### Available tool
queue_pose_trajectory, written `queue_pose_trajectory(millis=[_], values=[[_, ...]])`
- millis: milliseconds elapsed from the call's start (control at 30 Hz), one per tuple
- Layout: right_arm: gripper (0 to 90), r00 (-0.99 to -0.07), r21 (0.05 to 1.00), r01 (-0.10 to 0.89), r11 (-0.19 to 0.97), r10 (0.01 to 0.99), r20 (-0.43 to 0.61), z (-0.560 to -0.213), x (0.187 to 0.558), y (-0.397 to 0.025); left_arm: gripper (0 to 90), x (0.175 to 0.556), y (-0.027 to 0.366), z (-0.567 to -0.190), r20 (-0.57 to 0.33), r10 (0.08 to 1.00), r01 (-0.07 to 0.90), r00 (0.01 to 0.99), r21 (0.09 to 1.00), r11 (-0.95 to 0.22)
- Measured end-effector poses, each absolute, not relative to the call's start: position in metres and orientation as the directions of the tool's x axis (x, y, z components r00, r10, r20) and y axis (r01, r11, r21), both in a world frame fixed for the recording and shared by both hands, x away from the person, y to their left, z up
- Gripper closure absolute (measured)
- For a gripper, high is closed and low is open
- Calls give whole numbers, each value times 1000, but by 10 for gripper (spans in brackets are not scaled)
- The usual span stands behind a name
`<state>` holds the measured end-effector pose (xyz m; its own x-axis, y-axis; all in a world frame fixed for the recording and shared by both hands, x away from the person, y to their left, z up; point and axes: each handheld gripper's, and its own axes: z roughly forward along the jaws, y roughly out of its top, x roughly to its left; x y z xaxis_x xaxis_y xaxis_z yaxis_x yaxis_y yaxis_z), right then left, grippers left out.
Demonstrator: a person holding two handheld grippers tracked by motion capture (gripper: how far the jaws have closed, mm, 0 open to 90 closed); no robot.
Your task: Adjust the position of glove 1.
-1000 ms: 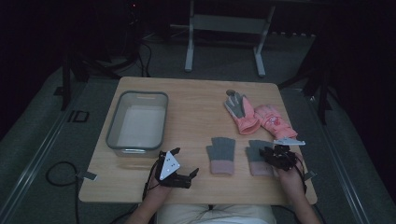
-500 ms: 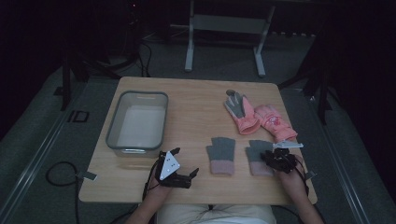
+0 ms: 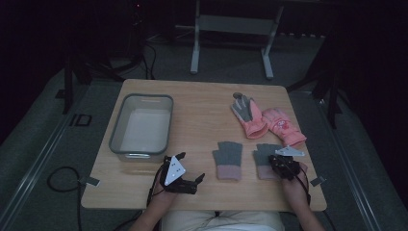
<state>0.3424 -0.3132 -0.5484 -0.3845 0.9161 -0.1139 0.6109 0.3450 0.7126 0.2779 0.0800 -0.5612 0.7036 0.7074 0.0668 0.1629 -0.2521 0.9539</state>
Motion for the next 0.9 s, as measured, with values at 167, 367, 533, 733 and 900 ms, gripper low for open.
queue_pose_trajectory(millis=[167,367,533,733,900], values=[[864,-347,772,582,256,937,-49,-520,334,-315,0,278,80,-561,66,707,165,704,954,-252],[865,-366,804,539,250,930,-44,-485,328,-302,0,278,80,-561,72,709,161,702,953,-257],[865,-376,822,523,227,926,-17,-464,327,-287,0,278,80,-561,69,710,162,701,954,-253],[866,-414,832,507,226,910,5,-453,326,-261,0,278,80,-561,70,708,164,702,952,-257],[865,-446,830,512,219,894,39,-455,325,-242,0,278,79,-561,71,708,162,703,953,-256]])
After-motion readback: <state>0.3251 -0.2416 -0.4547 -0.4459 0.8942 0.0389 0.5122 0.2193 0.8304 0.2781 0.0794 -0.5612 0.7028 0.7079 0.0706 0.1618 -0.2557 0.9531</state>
